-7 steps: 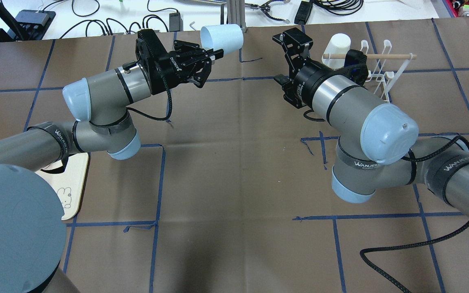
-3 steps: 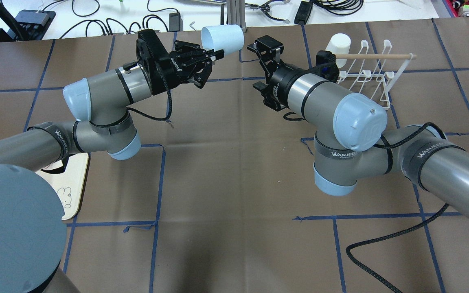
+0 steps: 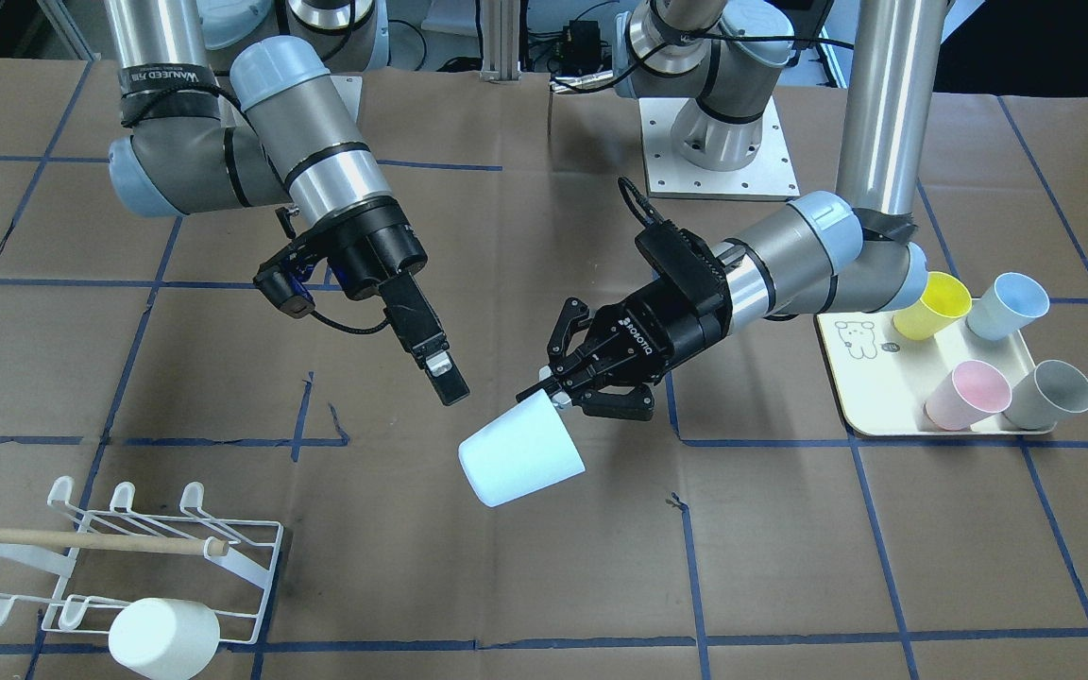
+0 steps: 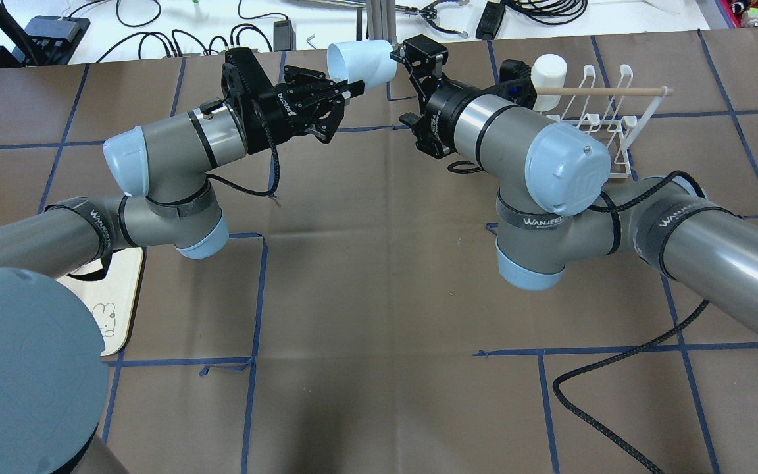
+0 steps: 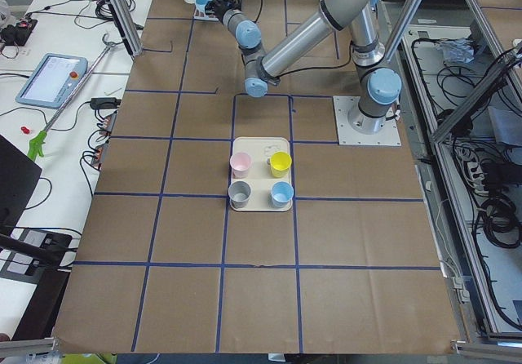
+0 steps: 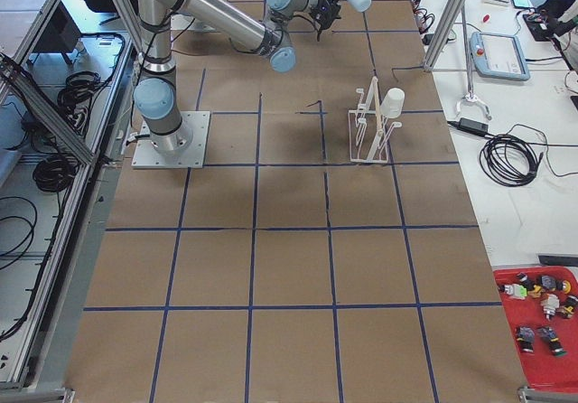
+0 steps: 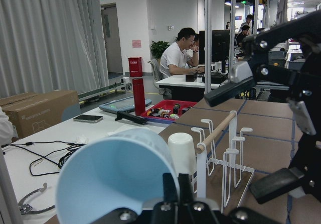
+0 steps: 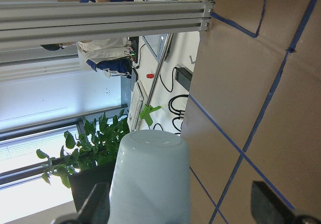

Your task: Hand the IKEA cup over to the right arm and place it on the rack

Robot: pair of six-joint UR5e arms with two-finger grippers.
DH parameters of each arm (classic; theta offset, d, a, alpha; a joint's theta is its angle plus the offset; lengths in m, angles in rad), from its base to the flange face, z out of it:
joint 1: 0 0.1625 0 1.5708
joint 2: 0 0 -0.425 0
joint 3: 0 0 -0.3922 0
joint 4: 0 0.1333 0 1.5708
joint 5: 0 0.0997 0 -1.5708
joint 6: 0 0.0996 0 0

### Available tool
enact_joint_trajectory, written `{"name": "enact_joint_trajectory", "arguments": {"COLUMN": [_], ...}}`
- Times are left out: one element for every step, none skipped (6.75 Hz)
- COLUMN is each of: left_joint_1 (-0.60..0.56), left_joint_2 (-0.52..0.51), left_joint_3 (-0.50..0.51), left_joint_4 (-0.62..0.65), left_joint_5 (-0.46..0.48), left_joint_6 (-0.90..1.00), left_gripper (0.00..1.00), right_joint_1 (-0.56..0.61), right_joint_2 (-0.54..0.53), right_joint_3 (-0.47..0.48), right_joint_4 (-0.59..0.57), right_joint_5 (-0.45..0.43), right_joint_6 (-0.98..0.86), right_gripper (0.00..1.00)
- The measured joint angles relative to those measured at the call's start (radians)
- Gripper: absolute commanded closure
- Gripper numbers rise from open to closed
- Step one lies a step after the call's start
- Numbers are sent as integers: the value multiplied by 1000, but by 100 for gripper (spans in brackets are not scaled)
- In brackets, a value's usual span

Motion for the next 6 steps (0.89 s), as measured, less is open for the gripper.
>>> {"name": "enact_joint_trajectory", "arguments": {"left_joint_1": [0, -1, -1, -1, -1, -1], "left_joint_2": [0, 0, 0, 0, -1, -1], "left_joint_3": [0, 0, 0, 0, 0, 0], "left_joint_4": [0, 0, 0, 0, 0, 0], "left_joint_5": [0, 0, 0, 0, 0, 0], "left_joint_6": [0, 0, 0, 0, 0, 0], "left_gripper": [97, 97, 97, 97, 96, 96], "right_joint_1": [1, 2, 3, 5, 9, 16], "right_joint_2": [28, 48, 63, 83, 110, 134], "right_joint_3": [-33, -56, -74, -96, -124, -149], "right_joint_4": [3, 4, 4, 4, 3, 3], "right_joint_5": [0, 0, -1, -1, -1, -2], "right_joint_6": [23, 38, 49, 65, 80, 87], "right_gripper": [0, 1, 1, 1, 1, 1]}}
